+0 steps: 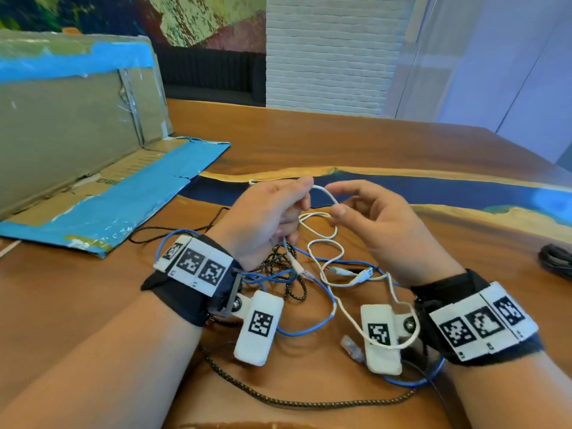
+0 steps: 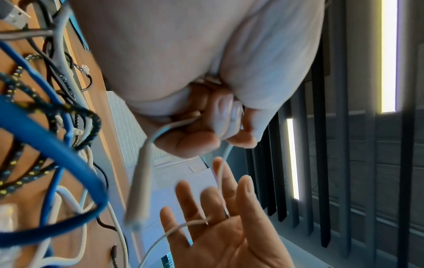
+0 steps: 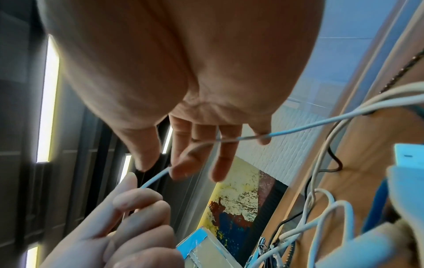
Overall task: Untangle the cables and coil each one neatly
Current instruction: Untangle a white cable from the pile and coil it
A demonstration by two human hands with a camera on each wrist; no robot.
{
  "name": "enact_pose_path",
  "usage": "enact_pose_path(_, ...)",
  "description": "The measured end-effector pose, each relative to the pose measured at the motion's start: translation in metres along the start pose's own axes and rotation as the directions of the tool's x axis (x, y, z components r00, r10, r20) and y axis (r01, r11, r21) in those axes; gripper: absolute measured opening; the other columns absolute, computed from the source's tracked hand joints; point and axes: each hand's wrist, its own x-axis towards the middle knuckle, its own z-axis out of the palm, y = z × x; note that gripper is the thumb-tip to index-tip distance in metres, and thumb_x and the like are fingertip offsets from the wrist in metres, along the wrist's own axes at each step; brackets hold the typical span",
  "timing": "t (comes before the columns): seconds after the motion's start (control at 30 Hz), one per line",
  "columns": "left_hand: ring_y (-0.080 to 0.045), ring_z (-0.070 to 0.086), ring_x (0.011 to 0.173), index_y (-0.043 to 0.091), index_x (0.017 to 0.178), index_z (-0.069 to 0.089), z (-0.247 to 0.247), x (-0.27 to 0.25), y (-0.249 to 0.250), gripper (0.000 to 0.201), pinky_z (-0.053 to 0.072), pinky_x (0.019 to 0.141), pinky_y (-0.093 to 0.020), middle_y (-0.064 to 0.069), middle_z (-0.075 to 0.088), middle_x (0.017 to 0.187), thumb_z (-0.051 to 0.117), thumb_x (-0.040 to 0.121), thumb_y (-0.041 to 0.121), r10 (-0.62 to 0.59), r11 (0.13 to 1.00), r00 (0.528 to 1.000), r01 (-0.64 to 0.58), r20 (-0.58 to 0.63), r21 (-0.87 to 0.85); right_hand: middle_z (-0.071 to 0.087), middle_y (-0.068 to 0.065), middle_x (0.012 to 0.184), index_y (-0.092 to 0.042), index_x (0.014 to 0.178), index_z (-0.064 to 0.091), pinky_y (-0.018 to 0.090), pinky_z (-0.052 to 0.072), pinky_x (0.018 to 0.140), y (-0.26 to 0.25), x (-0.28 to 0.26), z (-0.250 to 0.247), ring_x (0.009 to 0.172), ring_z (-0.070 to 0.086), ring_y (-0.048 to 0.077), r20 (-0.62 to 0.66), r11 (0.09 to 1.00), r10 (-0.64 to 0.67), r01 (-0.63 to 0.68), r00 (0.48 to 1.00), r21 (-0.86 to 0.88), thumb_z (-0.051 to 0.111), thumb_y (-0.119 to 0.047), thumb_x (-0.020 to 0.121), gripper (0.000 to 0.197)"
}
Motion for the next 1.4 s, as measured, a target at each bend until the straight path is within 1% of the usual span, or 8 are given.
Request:
enact_pose_path(0.1,-0.015,0.018,0.046,0.018,0.064,0.048,-0.001,-0.003,0.004,0.042,0.032,0.047,-0.027,-0.004,0.012,0.062,0.056,0.096,0.043,0.004,1.0,1.0,-0.004,0.006,-0.02,0.065,0.01,0.068,-0.021,0.096,0.079,0.033,0.057,0.069,0.001,0.004,-0.011,0.063,0.059,0.019,-0.188,0.991,-0.007,0.032,0.982,0.127,0.067,-0.01,0.097,0.016)
enact_pose_path(0.23,-0.012,0.012,0.047,0.019,0.069,0.048,-0.004,-0.004,0.009,0.044,0.027,0.044,-0.023,0.003,0.015,0.061,0.041,0.108,0.037,-0.035,0.975,0.999,0.037,0.011,-0.22,0.053,-0.004,0.053,-0.016,0.088,0.08,0.029,0.036,0.048,0.006,0.009,-0.028,0.043,0.039,0.01,-0.34,0.984,0.063,-0.002,0.938,0.178,0.069,-0.014,0.096,0.014)
enact_pose_path(0.43,-0.007,0.049,0.056,0.009,0.122,0.064,-0.002,0.0,0.01,0.032,0.051,0.065,-0.022,0.004,0.047,0.068,0.036,0.109,0.016,0.067,0.83,0.995,-0.094,-0.069,-0.549,0.071,-0.006,0.066,-0.026,0.102,0.08,0.018,0.042,0.051,-0.003,-0.001,-0.009,0.051,0.049,0.006,-0.033,0.977,0.119,-0.123,0.992,-0.173,0.064,-0.012,0.099,0.021)
enact_pose_path(0.6,-0.022,0.07,0.115,0.018,0.133,0.061,0.0,0.0,0.008,0.034,0.049,0.089,-0.036,0.004,0.075,0.112,0.039,0.109,0.011,0.103,0.902,0.983,-0.156,-0.151,-0.403,0.078,-0.01,0.082,-0.023,0.102,0.082,0.022,0.05,0.071,-0.009,-0.006,0.002,0.07,0.065,0.005,0.221,0.936,0.176,-0.093,0.959,-0.34,0.064,-0.015,0.1,0.02)
enact_pose_path(0.9,-0.008,0.069,0.114,0.016,0.129,0.066,0.009,0.007,-0.009,0.033,0.052,0.103,-0.024,0.002,0.076,0.117,0.049,0.105,0.001,0.225,0.97,0.956,-0.201,-0.191,0.137,0.075,-0.004,0.075,-0.021,0.112,0.08,0.019,0.052,0.08,-0.018,-0.012,0.006,0.075,0.067,0.004,0.351,0.974,0.129,-0.051,0.928,-0.222,0.067,-0.015,0.098,0.02)
enact_pose_path(1.0,-0.008,0.071,0.105,0.011,0.125,0.071,0.01,0.007,-0.014,0.032,0.055,0.095,-0.024,-0.002,0.077,0.108,0.05,0.103,-0.001,0.217,0.952,0.969,-0.183,-0.117,0.245,0.068,-0.005,0.066,-0.016,0.104,0.081,0.017,0.049,0.07,-0.019,-0.014,0.007,0.066,0.062,0.004,0.31,0.995,0.039,-0.009,0.95,-0.099,0.067,-0.011,0.097,0.016)
enact_pose_path(1.17,-0.025,0.069,0.071,0.004,0.117,0.071,0.002,0.0,-0.006,0.029,0.057,0.073,-0.03,-0.009,0.067,0.081,0.047,0.103,-0.001,0.062,0.98,0.997,-0.072,0.055,0.188,0.048,-0.011,0.047,-0.015,0.08,0.076,0.022,0.032,0.046,-0.016,-0.006,-0.006,0.042,0.036,0.006,-0.093,0.989,-0.008,0.022,0.996,0.148,0.071,-0.026,0.088,0.014)
enact_pose_path(1.4,-0.019,0.017,0.054,-0.004,0.112,0.073,0.009,-0.007,-0.003,0.043,0.021,0.05,-0.027,-0.008,0.019,0.066,0.037,0.109,0.02,-0.007,0.996,0.985,-0.009,0.172,0.091,0.055,-0.014,0.049,-0.01,0.08,0.073,0.01,0.035,0.046,-0.006,-0.001,-0.007,0.042,0.045,0.003,-0.264,0.99,0.02,0.017,0.964,0.139,0.077,-0.018,0.087,0.011)
